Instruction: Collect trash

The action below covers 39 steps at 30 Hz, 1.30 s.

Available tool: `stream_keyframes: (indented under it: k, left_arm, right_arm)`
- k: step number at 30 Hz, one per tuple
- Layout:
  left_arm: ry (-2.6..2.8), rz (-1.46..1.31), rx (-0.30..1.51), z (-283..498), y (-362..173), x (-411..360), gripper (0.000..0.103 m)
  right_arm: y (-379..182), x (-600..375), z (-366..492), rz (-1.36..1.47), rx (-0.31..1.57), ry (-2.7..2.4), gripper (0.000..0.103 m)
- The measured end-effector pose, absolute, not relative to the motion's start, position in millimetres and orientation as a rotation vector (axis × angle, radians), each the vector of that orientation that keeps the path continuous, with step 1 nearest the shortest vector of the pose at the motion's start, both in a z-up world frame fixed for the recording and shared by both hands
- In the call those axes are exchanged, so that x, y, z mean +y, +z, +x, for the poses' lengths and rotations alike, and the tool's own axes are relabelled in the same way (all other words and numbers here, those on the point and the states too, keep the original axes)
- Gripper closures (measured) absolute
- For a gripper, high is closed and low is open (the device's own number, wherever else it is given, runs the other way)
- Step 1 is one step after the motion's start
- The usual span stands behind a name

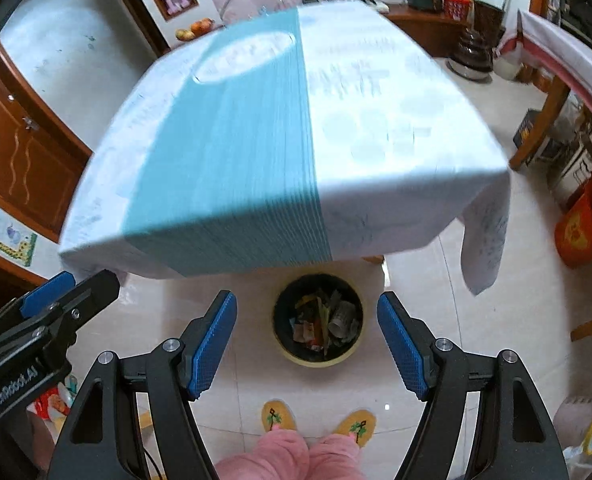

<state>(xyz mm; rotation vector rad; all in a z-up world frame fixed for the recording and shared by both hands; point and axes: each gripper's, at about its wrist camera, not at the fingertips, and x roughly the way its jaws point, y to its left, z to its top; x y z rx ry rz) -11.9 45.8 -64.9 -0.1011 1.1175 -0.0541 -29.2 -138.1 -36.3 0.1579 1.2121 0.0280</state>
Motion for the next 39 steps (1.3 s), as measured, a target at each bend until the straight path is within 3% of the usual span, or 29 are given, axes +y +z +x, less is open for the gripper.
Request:
stream_keyframes:
  k: [14, 39]
  left_arm:
    - [0.03, -0.1, 0.977, -36.1, 53.7, 55.8, 0.029]
    - [0.047, -0.058, 0.908, -46.4, 55.4, 34.8, 0.029]
  right_arm:
    - [93.0, -118.8, -46.6, 0.072, 1.039, 0.124, 0.029]
    - [94.1, -125.8, -50.4, 0.05, 0.977, 0.119, 0.029]
